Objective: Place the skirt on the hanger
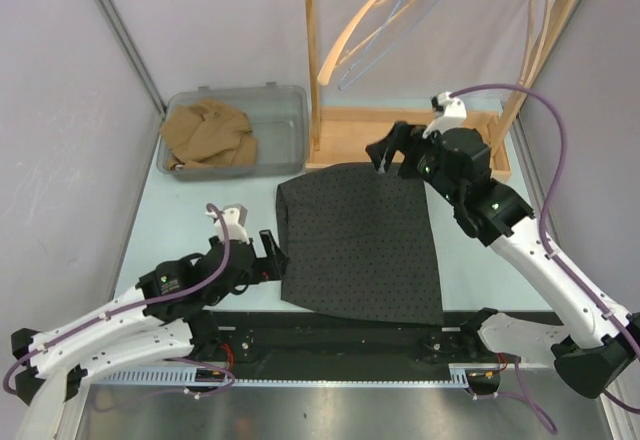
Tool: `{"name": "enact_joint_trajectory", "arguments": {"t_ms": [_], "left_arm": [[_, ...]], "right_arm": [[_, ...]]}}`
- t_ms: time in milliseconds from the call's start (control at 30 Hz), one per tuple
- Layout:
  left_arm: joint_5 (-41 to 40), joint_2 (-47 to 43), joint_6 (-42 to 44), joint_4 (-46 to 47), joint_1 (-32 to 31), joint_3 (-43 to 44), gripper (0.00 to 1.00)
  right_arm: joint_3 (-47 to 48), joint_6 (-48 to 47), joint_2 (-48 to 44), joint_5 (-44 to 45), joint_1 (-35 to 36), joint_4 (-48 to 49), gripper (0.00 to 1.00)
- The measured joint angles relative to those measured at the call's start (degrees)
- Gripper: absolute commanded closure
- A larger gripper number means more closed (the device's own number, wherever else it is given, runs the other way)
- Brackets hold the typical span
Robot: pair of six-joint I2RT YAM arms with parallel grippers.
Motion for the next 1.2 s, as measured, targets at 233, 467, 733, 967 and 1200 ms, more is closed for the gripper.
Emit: {"name": "enact_joint_trajectory", "arguments": {"t_ms": [233, 467, 733, 967, 1200], "left_arm": [[4.3, 5.4, 12.3, 5.6, 6.5, 3.3, 0.0], [14.9, 11.6, 20.8, 13.8, 20.1, 5.8, 0.0], [23.2, 18.1, 26.6, 21.1, 24.8, 6.6, 0.0], [29.0, 20.2, 29.0, 25.2, 27.9, 6.5, 0.0], [32.3, 22.1, 30.9, 27.3, 28.3, 6.5, 0.0]], "right_arm": [[15.0, -1.5, 9.4, 4.4, -0.3, 8.5, 0.22], [41.7, -4.6, 31.4, 9.5, -3.0, 6.1, 0.22], [51.4, -7.6, 33.7, 10.5, -9.3, -2.2, 0.13], [56.4, -9.0, 27.2, 7.0, -24.6, -8.8, 0.04], [55.3, -9.0, 22.3, 3.8, -37.8, -13.7, 0.05]]}}
